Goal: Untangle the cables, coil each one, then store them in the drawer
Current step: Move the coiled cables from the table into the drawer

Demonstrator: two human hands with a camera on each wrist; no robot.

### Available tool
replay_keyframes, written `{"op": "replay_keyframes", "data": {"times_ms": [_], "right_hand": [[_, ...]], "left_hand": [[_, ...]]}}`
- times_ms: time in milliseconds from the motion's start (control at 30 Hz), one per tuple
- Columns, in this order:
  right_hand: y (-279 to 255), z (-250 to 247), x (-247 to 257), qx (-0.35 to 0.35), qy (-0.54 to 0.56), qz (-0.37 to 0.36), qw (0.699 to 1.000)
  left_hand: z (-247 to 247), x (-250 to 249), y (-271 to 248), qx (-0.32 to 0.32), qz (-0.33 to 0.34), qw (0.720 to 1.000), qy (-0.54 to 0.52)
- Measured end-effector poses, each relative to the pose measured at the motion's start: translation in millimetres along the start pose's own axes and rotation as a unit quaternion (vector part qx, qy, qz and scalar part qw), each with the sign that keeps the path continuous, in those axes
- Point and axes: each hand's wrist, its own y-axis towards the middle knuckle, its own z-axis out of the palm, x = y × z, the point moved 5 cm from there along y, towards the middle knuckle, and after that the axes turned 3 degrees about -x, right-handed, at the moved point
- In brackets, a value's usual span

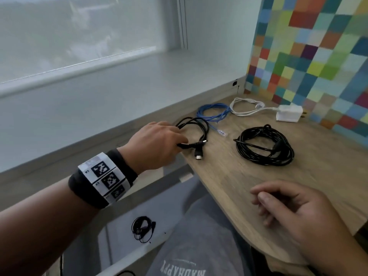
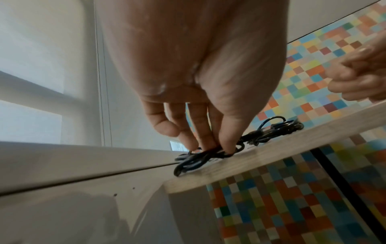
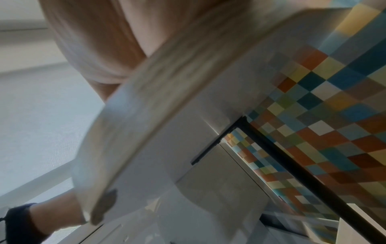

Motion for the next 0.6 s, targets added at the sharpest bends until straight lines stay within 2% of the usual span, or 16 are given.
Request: {"op": "replay_keyframes", "data": {"times_ms": [167, 233, 400, 467, 600], "right_hand": [[-3, -1, 8, -0.001, 0.011, -0.007, 1.0], [-5, 1, 10, 0.014, 0.016, 0.004, 1.0], [-5, 3, 15, -0.003, 0.053, 0.017, 0.998], [-4, 2, 16, -0.013, 0.038, 0.026, 0.999], [0, 7, 13, 0.005, 0.047, 0.036, 0.998]], "left_hand": [[3, 6, -17, -0.003, -0.039, 0.999, -0.038], [2, 5, -28, -0.006, -0.043, 0.998, -0.041], [9, 7, -68, -0.02, -0.045, 0.998, -0.026], [17, 9, -84, -0.021, -0.055, 0.998, -0.037], [52, 15, -114, 0.016, -0.08, 0.994, -0.068]]}}
